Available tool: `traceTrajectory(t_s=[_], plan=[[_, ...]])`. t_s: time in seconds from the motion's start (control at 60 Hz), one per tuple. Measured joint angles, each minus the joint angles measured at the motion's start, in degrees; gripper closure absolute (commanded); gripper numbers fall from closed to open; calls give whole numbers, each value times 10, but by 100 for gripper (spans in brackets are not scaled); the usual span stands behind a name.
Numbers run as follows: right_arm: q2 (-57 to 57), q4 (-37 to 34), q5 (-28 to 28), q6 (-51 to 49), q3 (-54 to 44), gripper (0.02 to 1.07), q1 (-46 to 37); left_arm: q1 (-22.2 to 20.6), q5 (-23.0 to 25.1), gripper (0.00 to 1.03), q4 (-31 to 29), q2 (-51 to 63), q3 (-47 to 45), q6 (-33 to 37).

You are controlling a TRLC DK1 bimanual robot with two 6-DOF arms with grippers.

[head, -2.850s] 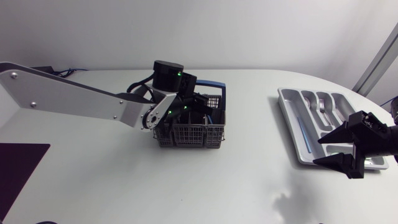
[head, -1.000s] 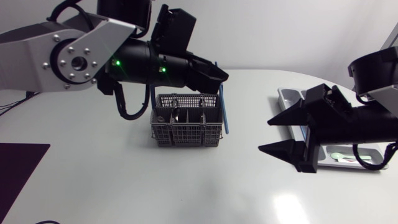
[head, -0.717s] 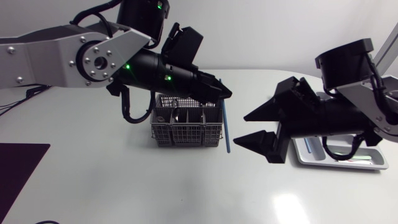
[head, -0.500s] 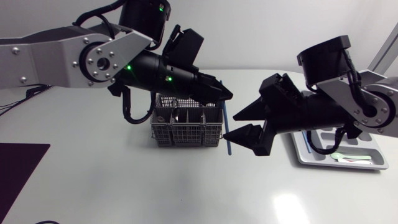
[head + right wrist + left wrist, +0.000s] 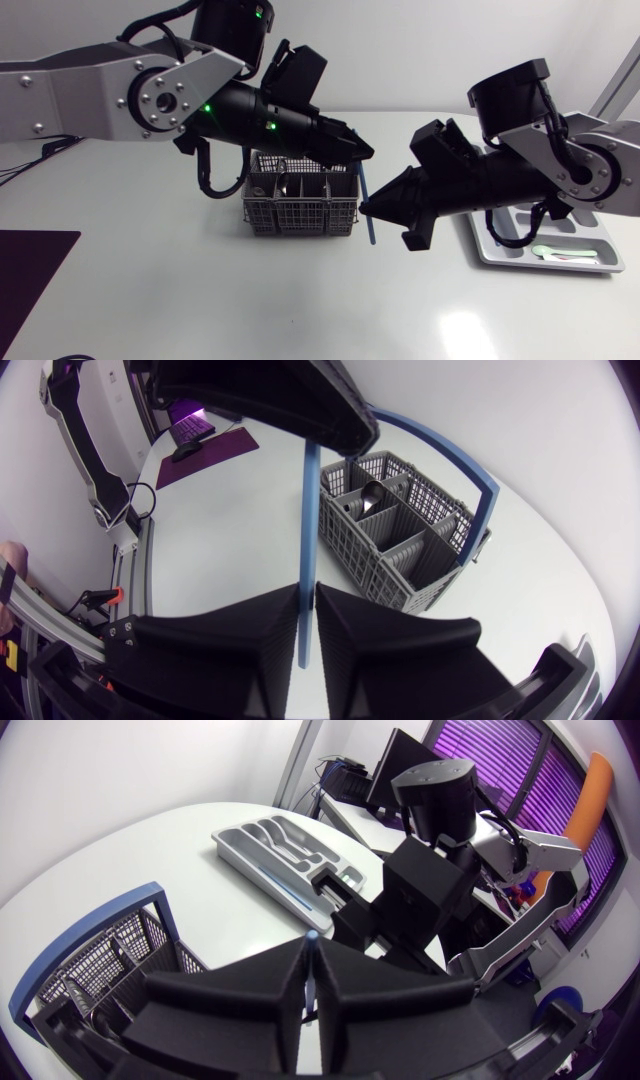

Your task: Unload the cutlery basket into the drawer organizer.

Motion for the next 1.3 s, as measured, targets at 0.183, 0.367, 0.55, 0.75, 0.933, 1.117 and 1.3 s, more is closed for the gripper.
traceTrajectory(t_s=[0.183, 0.367, 0.55, 0.75, 0.933, 1.117, 1.3], plan=[[0, -3, -1, 0, 0, 102, 2, 0, 0, 70, 11, 0, 0, 0], [0, -19, -1, -4, -8, 102, 4, 11, 0, 49, 58, -10, 3, -2], [-7, -50, -1, -29, -31, 102, -23, 59, -7, 48, 60, -18, 63, -13], [-16, -80, -19, -80, -38, 102, -151, 134, -18, 48, 19, -28, 112, 0], [45, -105, -22, -132, -2, 101, -339, 166, -68, 48, -96, -29, 107, 102], [168, -108, 3, -129, 99, 101, -452, 169, -126, 48, -116, -40, 51, 188], [263, -108, 65, -92, 170, 101, -477, 148, -192, 48, -120, -55, -1, 250]])
